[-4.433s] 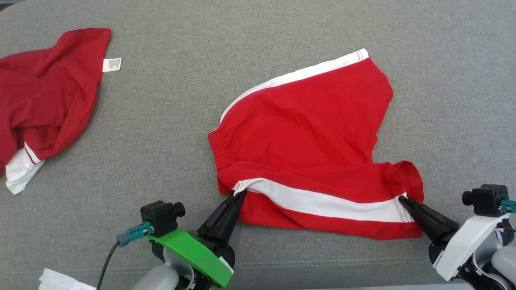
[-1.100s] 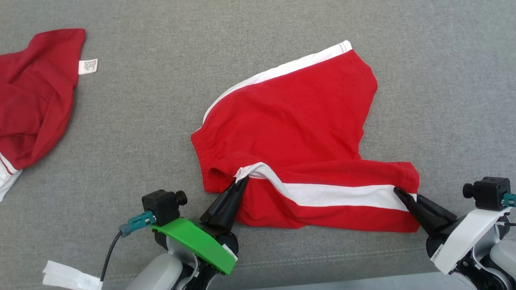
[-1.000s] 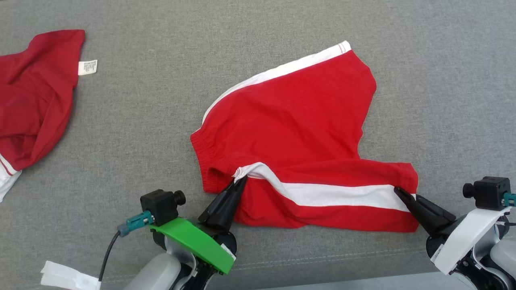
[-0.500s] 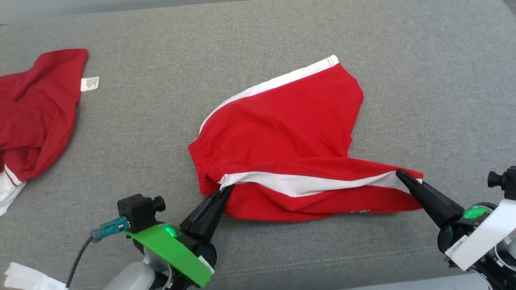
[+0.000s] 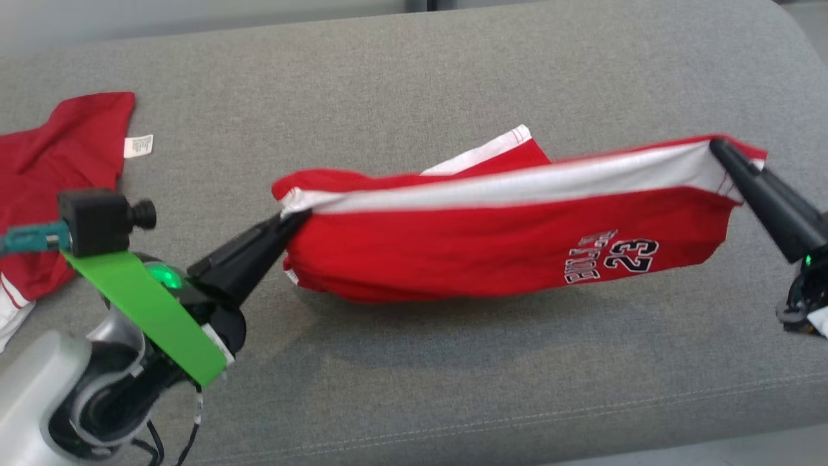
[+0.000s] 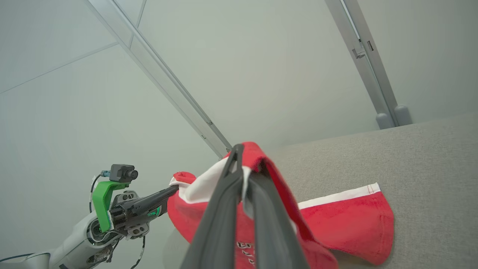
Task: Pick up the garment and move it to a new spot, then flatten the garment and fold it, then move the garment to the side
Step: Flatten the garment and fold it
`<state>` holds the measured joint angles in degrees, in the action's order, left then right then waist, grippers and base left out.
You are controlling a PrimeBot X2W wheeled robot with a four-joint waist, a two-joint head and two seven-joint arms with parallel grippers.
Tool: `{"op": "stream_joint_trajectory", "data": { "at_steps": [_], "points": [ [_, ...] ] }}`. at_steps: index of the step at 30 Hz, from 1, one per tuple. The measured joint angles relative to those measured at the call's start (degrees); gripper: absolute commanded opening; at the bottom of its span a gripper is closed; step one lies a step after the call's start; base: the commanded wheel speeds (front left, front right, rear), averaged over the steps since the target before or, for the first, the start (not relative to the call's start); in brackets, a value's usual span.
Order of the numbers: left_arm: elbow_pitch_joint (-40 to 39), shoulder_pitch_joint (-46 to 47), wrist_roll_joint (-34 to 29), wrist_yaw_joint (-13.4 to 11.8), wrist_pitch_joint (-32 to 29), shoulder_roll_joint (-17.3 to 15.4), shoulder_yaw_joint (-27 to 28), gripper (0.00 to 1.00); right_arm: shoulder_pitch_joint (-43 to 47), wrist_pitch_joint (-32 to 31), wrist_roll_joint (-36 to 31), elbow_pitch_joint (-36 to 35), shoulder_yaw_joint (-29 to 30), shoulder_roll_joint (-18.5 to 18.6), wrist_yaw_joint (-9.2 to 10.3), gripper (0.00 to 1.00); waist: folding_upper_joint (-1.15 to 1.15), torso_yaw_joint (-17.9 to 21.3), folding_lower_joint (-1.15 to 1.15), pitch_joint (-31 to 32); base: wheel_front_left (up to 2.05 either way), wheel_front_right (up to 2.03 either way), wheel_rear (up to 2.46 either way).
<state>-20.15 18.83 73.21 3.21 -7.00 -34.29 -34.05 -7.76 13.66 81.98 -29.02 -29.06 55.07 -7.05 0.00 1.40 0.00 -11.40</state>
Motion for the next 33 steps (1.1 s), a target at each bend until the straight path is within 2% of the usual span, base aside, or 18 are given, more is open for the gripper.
{"op": "stream_joint_trajectory", "data": {
  "at_steps": [3,7,11,12,15,18,22,27,29,33],
  "points": [
    [4.5,5.4,5.6,-2.1,-5.3,0.1,1.3,0.00,-4.7,-0.1,2.2,5.1,1.4,-2.0,1.12,0.00,0.00,-0.1,0.00,-2.0,0.00,0.00,0.00],
    [13.4,14.0,7.8,-5.3,-9.9,2.2,2.4,0.00,-14.4,-4.3,3.4,13.0,1.0,-6.5,5.52,0.00,0.00,-0.6,0.00,-5.1,0.00,0.00,0.00],
    [20.6,24.7,4.1,-8.2,-11.2,5.0,2.8,0.00,-29.9,-7.3,2.6,18.9,0.5,-14.3,12.35,0.00,0.00,-1.1,0.00,-8.3,0.00,0.00,0.00],
    [22.9,30.2,1.9,-8.3,-11.0,7.0,3.2,0.00,-38.3,-7.1,1.1,21.1,1.7,-18.3,16.13,0.00,0.00,-1.3,0.00,-9.9,0.00,0.00,0.00],
    [24.9,38.7,-2.3,-8.3,-8.2,11.4,3.9,0.00,-49.8,-4.7,-1.6,24.6,5.1,-22.4,16.14,0.00,0.00,-1.6,0.01,-12.3,0.00,0.00,0.00],
    [25.0,47.8,-7.6,-8.2,-3.3,15.1,5.1,0.00,-60.2,-2.2,-6.1,27.3,7.7,-23.6,15.34,0.00,0.00,-2.2,0.00,-14.7,0.00,0.00,0.00],
    [25.0,55.6,-13.0,-5.3,2.4,15.7,6.5,0.00,-69.3,-1.1,-8.1,30.0,6.9,-27.2,14.84,0.00,0.00,-2.9,0.01,-18.0,0.00,0.00,0.00],
    [27.8,51.4,-14.4,-1.6,6.5,16.6,3.5,0.00,-65.8,-1.2,-9.8,32.6,0.8,-28.2,14.60,0.00,0.00,-3.1,0.01,-22.1,0.00,0.00,0.00],
    [28.6,46.5,-15.3,0.6,7.5,16.2,0.8,0.00,-61.0,-1.4,-9.9,32.1,-1.2,-27.2,12.84,0.00,0.00,-3.1,0.01,-23.8,0.00,0.00,0.00],
    [31.0,36.3,-15.7,3.2,12.7,16.1,-1.0,0.00,-48.5,-1.2,-9.6,31.3,-3.6,-25.8,8.73,0.00,0.00,-3.0,0.01,-27.0,0.00,0.00,0.00]
  ]
}}
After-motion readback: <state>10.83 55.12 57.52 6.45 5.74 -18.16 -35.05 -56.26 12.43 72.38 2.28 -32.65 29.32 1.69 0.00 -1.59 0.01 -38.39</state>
